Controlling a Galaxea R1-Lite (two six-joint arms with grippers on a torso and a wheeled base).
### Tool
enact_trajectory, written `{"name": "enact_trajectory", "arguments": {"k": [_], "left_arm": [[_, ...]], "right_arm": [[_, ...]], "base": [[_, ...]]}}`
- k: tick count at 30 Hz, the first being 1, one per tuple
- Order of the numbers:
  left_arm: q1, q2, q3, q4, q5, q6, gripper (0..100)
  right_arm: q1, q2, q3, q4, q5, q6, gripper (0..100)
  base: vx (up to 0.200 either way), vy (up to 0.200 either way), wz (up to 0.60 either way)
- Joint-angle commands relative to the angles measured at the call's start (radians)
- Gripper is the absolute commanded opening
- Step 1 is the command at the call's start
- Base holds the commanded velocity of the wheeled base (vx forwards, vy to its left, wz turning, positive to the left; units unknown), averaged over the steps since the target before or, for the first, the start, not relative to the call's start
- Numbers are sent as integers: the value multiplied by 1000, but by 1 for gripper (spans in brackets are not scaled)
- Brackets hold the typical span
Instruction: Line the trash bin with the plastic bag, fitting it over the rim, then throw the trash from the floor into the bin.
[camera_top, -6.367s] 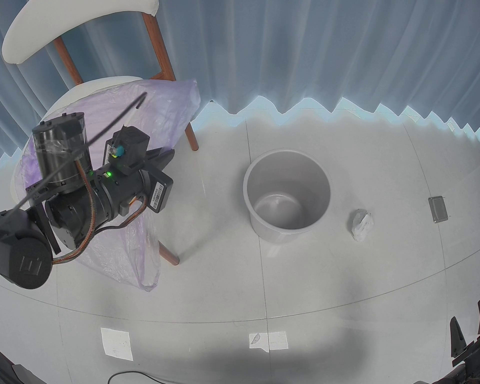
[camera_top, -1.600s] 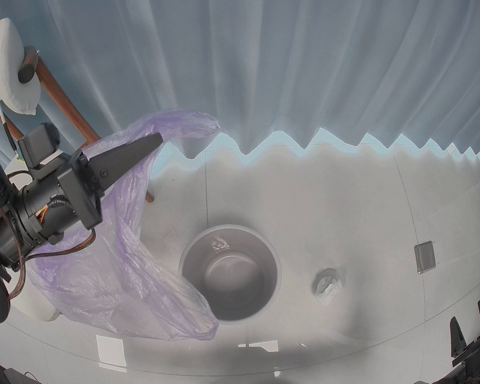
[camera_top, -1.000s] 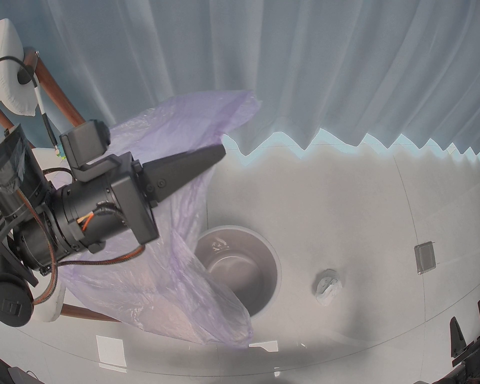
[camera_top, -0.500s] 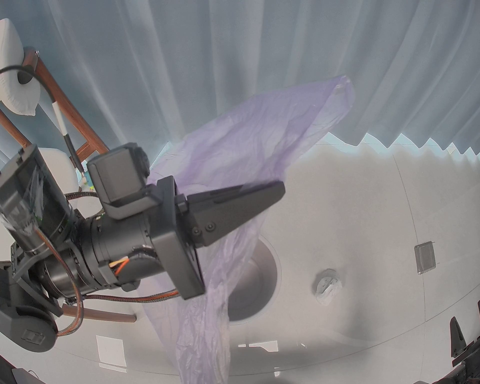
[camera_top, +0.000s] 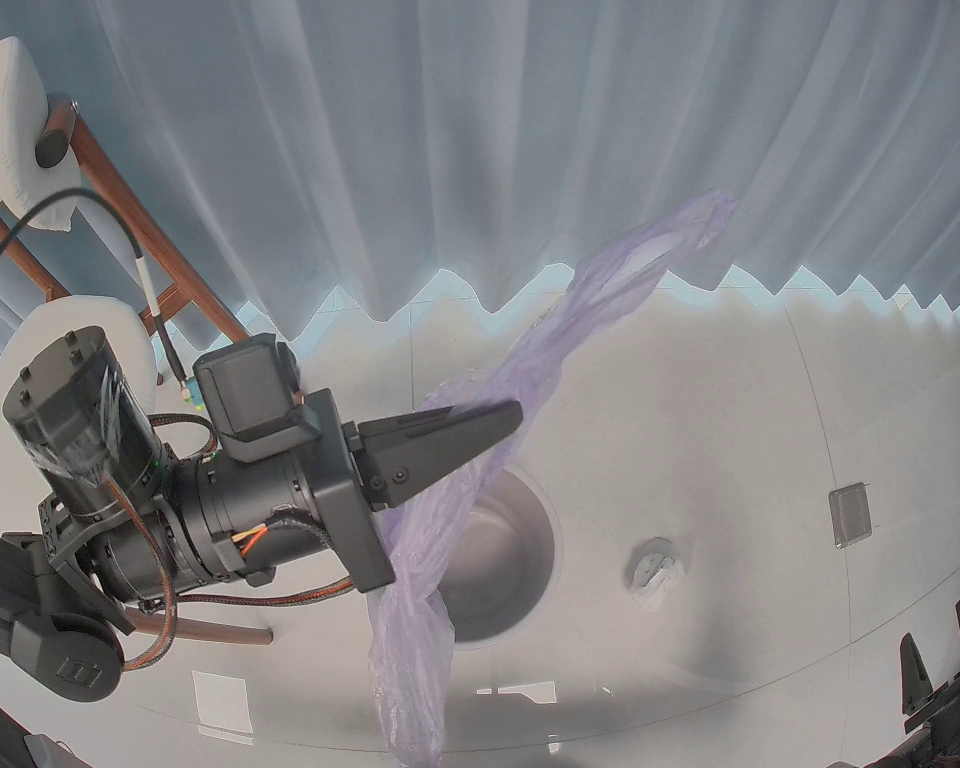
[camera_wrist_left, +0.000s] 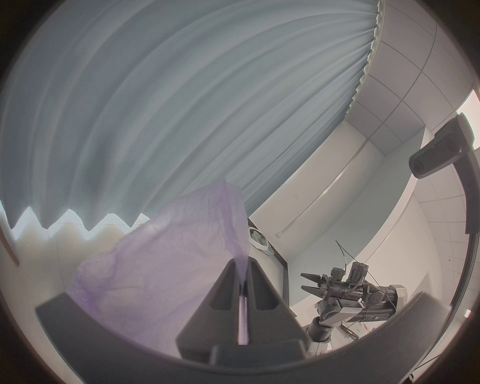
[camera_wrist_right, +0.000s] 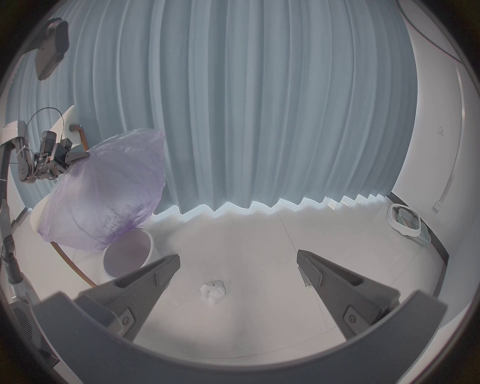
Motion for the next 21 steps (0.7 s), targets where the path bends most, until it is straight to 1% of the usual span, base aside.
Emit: {"name": "enact_trajectory", "arguments": {"k": [1,5,9,10,11,21], "left_arm": [[18,2,5,0,0,0,0],[32,-3,-1,-2,18,0,0],[18,-11,5,-2,27,0,0],[-16,-43,19,0,26,0,0],[-27,-49,27,0,26,0,0],[-110,-78,103,-2,20,4,0]], "right_arm": [[0,-15,18,-1,0,0,100],[0,-15,18,-1,0,0,100],[0,-15,18,1,0,0,100],[0,-15,18,1,0,0,100],[0,-15,18,1,0,0,100],[0,-15,18,-1,0,0,100]], "base": [[0,0,0],[0,0,0],[0,0,0],[0,0,0],[0,0,0],[0,0,0]]}}
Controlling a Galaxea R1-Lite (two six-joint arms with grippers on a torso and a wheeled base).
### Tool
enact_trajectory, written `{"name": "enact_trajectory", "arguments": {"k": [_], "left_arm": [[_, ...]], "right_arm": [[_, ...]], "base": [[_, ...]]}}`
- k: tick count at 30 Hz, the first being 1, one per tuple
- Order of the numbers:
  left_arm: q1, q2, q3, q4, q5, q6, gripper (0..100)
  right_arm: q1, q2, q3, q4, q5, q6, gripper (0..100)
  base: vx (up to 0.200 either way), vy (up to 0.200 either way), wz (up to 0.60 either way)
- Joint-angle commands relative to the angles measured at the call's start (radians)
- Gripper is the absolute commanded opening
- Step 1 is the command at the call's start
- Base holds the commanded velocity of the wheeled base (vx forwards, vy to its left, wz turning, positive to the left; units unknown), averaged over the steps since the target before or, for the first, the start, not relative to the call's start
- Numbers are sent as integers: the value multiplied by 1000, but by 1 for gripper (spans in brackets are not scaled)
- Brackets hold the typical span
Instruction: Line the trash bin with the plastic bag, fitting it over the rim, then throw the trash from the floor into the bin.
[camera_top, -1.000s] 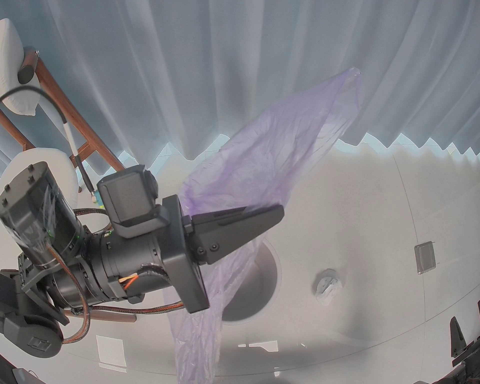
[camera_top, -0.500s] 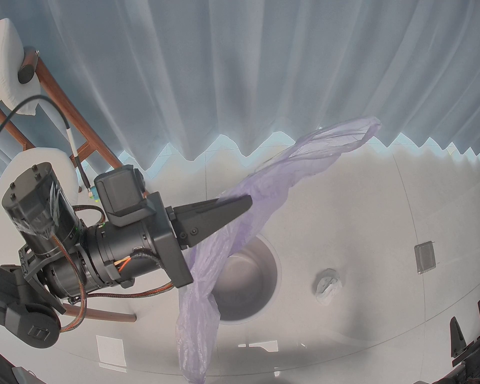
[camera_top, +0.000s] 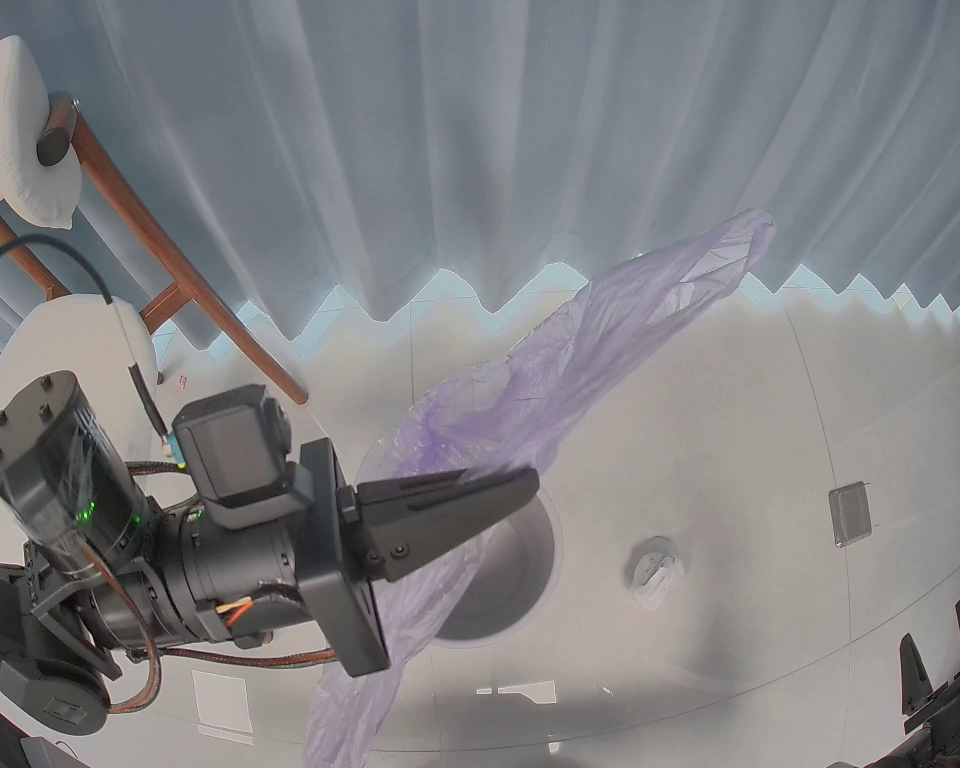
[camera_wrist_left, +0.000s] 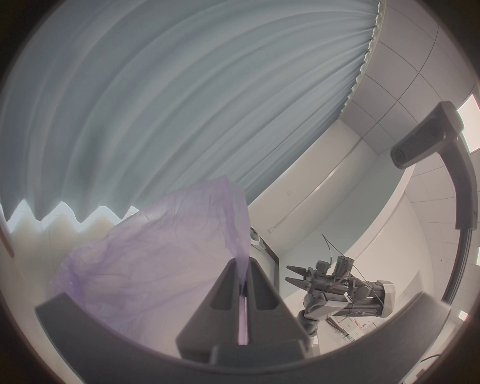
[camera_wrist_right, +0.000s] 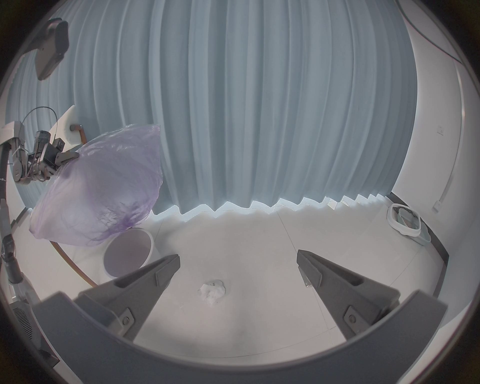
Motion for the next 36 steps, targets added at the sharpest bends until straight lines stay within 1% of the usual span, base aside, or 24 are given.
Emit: {"name": "enact_trajectory", "arguments": {"k": [1,20,29,36], "left_arm": [[-32,-28,28,-1,0,0,0],[-34,-46,31,-1,0,0,0],[25,-8,33,-15,-1,6,0],[97,26,30,-15,-4,8,0]], "right_arm": [[0,-15,18,-1,0,0,100],[0,-15,18,-1,0,0,100],[0,-15,18,-1,0,0,100],[0,-15,18,-1,0,0,100]], "base": [[0,0,0],[0,0,0],[0,0,0],[0,0,0]]}}
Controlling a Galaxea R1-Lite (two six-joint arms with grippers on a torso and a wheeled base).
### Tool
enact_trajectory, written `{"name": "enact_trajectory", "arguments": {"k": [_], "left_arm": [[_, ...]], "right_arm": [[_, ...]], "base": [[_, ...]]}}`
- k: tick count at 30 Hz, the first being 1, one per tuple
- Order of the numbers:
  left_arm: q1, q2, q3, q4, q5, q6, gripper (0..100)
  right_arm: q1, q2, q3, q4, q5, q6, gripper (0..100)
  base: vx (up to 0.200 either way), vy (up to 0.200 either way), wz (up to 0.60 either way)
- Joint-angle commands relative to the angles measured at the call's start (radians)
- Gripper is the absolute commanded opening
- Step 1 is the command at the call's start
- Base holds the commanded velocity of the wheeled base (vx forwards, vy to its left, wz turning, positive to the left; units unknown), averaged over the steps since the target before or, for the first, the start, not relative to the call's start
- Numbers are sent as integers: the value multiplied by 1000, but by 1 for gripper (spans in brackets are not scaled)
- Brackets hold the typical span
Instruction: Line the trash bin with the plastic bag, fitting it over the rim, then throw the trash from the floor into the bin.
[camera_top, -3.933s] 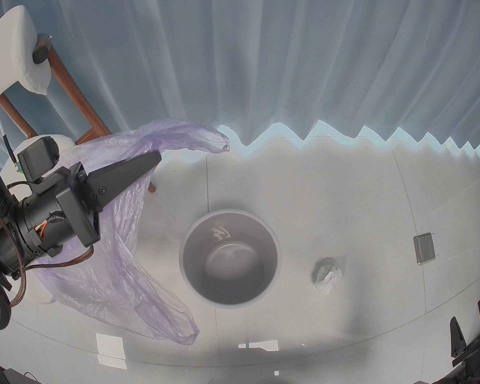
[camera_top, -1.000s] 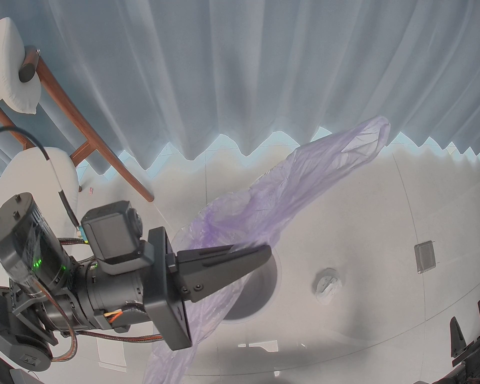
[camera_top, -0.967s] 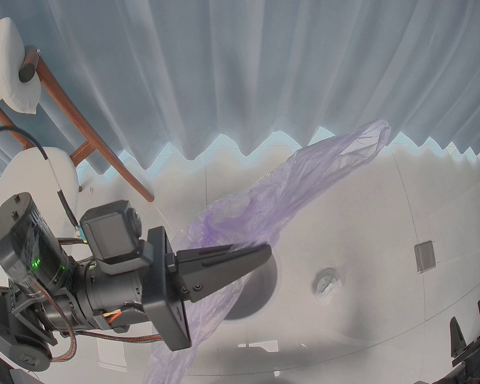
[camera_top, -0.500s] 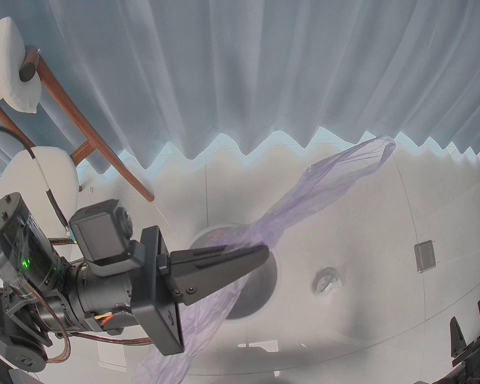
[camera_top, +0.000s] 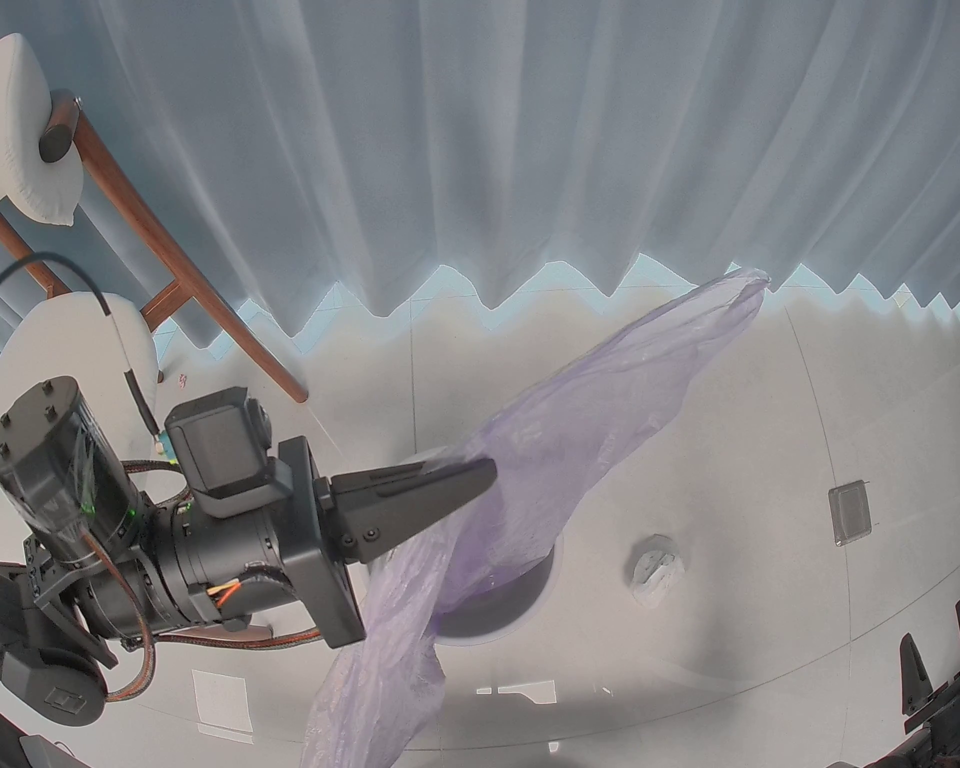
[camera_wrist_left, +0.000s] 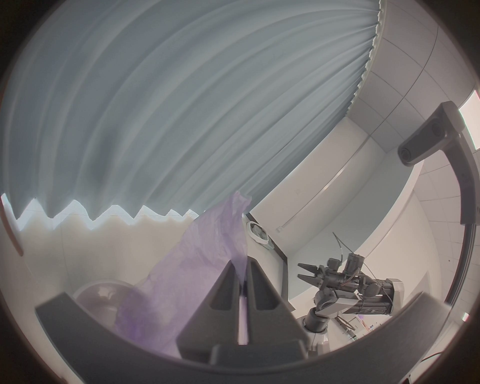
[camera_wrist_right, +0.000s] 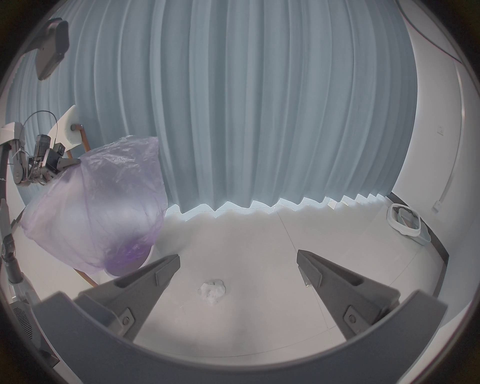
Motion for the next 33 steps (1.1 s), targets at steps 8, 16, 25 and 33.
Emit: {"name": "enact_trajectory", "arguments": {"k": [8,16,25,33], "left_arm": [[58,24,-4,8,1,0,0],[187,24,-29,14,1,1,0],[219,136,-30,-1,7,92,0],[217,223,-35,-38,8,95,0]], "right_arm": [[0,-15,18,0,0,0,100],[0,-15,18,0,0,0,100],[0,-15,18,0,0,0,100],[0,-15,18,0,0,0,100]], "base": [[0,0,0],[0,0,0],[0,0,0],[0,0,0]]}}
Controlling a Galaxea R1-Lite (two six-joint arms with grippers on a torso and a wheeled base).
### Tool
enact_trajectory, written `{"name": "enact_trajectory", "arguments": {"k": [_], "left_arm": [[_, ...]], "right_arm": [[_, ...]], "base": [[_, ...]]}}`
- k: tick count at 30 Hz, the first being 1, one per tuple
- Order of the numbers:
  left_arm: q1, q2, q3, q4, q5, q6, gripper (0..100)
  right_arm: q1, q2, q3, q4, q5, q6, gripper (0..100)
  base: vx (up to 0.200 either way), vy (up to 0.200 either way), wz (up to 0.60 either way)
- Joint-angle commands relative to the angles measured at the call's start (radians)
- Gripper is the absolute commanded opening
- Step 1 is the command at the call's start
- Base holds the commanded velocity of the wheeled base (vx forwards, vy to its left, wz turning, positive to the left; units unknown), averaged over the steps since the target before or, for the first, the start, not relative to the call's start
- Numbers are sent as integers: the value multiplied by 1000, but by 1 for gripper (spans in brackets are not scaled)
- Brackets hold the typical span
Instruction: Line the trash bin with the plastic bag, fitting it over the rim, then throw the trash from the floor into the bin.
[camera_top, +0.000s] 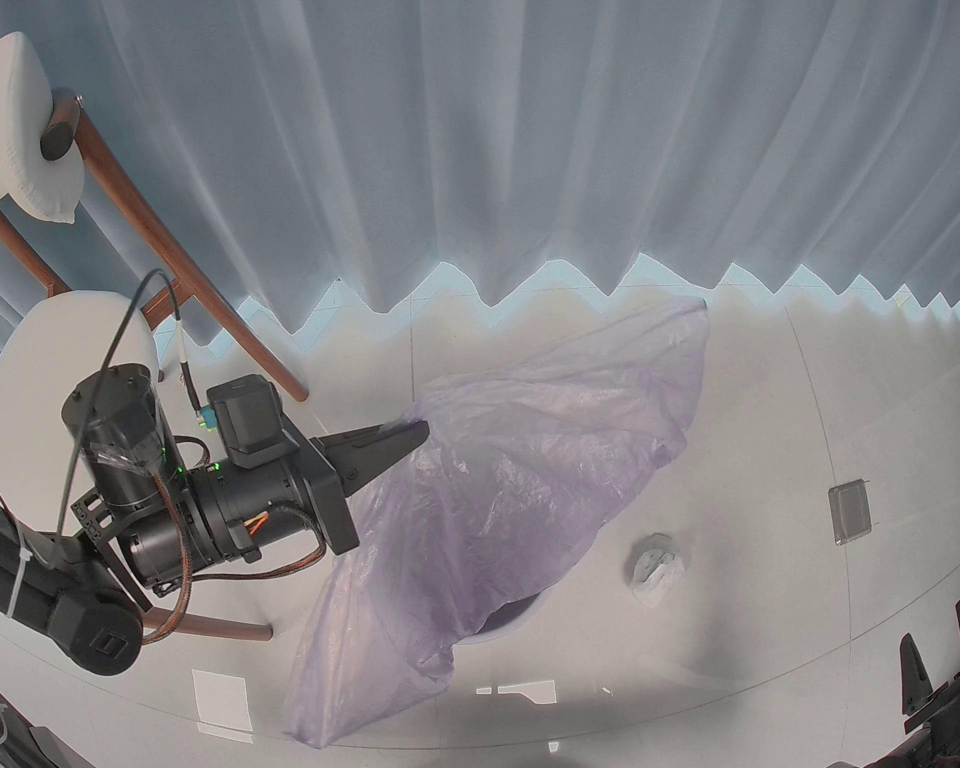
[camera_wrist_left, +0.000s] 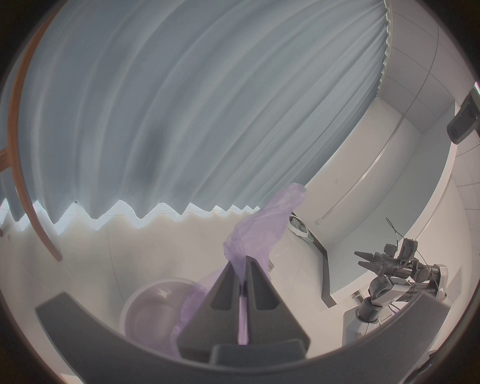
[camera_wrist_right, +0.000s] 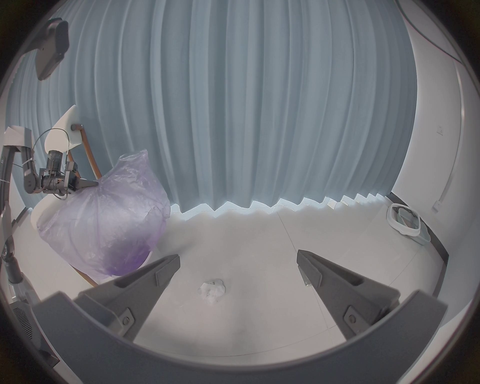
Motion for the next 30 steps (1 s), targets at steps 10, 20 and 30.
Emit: {"name": "enact_trajectory", "arguments": {"k": [10,20,30], "left_arm": [[67,192,-54,-148,57,-1,0],[84,165,-64,-141,56,-2,0],[221,160,-120,-139,50,-2,0]], "right_arm": [[0,-15,18,0,0,0,100],[0,-15,18,0,0,0,100],[0,-15,18,0,0,0,100]], "base": [[0,0,0],[0,0,0],[0,0,0]]}}
